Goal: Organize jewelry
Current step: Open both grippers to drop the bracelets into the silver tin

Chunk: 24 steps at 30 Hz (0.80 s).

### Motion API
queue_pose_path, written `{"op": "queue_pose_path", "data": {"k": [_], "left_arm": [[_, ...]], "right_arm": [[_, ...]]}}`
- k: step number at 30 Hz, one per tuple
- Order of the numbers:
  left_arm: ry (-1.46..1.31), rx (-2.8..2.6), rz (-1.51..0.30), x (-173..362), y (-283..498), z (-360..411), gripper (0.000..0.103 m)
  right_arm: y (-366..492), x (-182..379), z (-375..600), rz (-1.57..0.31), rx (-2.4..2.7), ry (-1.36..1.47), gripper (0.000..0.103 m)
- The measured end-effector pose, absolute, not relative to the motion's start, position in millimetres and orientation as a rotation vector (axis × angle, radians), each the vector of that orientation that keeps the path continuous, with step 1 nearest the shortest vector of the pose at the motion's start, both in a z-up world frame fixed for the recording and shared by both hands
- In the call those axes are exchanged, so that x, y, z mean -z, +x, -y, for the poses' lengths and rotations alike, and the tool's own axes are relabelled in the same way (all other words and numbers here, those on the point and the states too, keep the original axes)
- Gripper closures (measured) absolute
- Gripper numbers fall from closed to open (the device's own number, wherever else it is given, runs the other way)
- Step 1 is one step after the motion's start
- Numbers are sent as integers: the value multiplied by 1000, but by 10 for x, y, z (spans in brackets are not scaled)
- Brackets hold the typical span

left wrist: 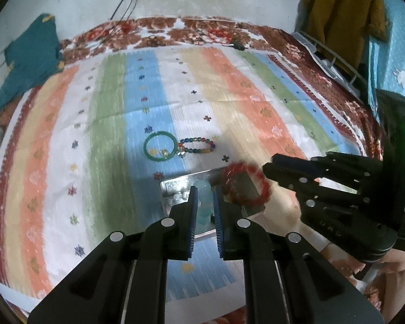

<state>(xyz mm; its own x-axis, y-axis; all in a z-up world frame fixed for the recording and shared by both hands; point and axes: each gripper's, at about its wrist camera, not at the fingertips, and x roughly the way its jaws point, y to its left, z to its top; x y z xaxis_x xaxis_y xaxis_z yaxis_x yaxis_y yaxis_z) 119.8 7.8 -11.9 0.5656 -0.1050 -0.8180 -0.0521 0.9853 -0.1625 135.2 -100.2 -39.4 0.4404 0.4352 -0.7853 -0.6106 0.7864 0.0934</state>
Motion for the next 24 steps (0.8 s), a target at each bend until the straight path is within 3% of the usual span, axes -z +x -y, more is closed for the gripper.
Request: {"op": "queue_pose_path", "data": {"k": [1,2,12,16,24], "left_arm": [[-171,18,-968,120,1193,-86,89],[-174,8,-969,124,1188,-104,84],[-201,-58,-984,194,1218,-297,70],[-205,-73,-977,188,1227,-337,61],[-225,-110,-978,219,1306,-440,45]], "right_arm": [[1362,387,1028,-904,-651,-206,68],[1385,381,1063,-905,-641,-196,67],[1525,434,1133,-937,-605,-186,65],[1569,446,1135,-940,-586,-191,53],[1658,476,1114,-954,-575,-196,45]]}}
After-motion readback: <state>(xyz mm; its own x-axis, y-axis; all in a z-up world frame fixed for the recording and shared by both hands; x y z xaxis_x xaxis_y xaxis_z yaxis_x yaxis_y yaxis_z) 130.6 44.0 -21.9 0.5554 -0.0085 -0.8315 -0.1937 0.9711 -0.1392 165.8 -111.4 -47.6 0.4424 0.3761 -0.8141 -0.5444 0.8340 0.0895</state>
